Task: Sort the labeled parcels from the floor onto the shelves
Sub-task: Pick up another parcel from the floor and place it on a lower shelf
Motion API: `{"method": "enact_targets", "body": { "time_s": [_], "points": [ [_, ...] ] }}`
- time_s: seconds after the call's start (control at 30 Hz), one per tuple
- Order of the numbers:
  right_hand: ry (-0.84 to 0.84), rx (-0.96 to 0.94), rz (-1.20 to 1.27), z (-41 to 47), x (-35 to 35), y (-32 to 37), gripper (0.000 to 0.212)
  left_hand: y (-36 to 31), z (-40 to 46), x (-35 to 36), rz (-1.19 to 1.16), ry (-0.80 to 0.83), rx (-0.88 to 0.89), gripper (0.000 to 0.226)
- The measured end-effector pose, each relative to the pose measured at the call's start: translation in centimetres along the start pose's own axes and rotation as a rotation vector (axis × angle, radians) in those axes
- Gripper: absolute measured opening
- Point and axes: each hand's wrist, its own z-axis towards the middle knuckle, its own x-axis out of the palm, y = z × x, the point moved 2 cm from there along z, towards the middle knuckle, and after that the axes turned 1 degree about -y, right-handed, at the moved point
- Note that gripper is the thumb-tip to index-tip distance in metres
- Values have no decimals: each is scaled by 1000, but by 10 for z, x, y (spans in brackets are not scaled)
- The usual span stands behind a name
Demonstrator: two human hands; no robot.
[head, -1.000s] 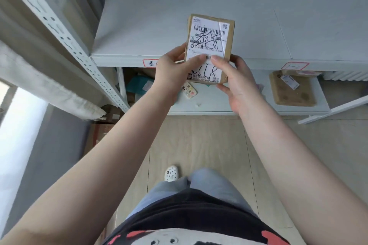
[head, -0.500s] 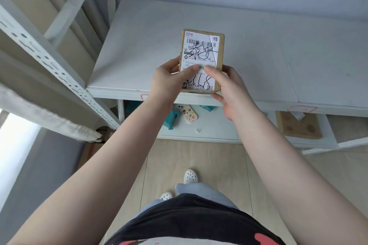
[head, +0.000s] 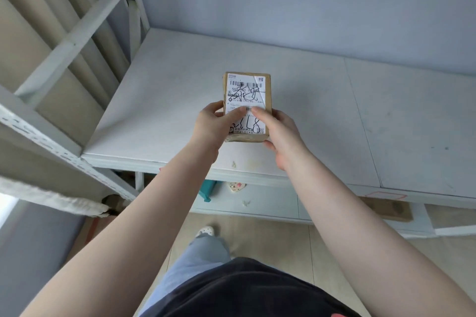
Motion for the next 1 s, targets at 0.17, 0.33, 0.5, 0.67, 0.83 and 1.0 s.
{"method": "enact_targets", "body": {
  "time_s": [0.17,0.33,0.5,0.67,0.83,1.0],
  "points": [
    [-85,-11,-49,41,5,-1,67,1,45,12,113,-6,-19,71],
    [-54,-69,-105,68,1,-3,57,-1,76,20,224,111,-30,67],
    [90,-117,-170,86,-21,-7,50,6,95,20,371,317,32,78],
    [61,-216,-292,109,-31,-20,69,15,117,27,391,254,136,90],
    [-41,-299,-454,126,-34,-16,67,21,138,31,429,215,174,89],
    [-47,-322,-546,145,-34,-6,60,19,156,38,462,184,192,88]
  ]
}}
